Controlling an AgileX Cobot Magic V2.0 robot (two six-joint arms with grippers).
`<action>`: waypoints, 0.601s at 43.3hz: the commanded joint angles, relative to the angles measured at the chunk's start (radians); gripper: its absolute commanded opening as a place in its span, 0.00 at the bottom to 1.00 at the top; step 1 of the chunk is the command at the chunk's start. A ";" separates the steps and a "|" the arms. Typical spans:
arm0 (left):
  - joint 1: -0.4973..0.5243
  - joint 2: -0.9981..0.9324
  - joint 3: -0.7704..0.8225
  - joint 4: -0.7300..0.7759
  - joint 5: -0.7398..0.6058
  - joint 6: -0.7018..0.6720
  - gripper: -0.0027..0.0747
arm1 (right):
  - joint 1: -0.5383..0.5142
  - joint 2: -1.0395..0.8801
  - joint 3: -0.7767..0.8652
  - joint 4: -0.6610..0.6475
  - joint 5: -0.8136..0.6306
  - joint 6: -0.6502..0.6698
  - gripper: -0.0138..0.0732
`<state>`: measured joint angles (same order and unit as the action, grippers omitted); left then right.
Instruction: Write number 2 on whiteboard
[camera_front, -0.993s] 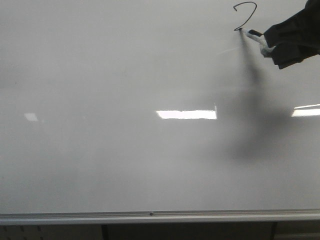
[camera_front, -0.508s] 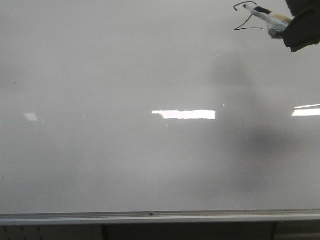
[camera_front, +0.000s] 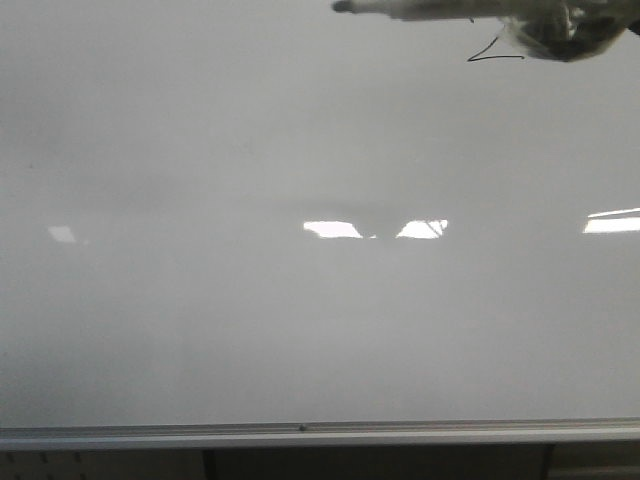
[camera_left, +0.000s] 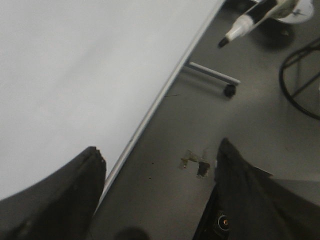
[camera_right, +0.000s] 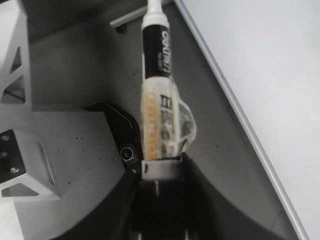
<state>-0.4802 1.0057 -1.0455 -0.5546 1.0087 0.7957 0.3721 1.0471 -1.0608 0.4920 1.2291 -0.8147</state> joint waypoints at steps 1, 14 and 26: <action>-0.113 0.039 -0.068 -0.044 -0.022 0.034 0.63 | 0.042 -0.017 -0.036 0.053 0.010 -0.050 0.24; -0.356 0.210 -0.204 0.016 -0.020 0.038 0.63 | 0.069 -0.017 -0.036 0.055 0.061 -0.050 0.24; -0.393 0.361 -0.289 0.020 -0.019 0.038 0.63 | 0.069 -0.017 -0.036 0.056 0.061 -0.050 0.24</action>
<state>-0.8656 1.3656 -1.2893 -0.5036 1.0260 0.8345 0.4372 1.0471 -1.0648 0.5012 1.2417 -0.8495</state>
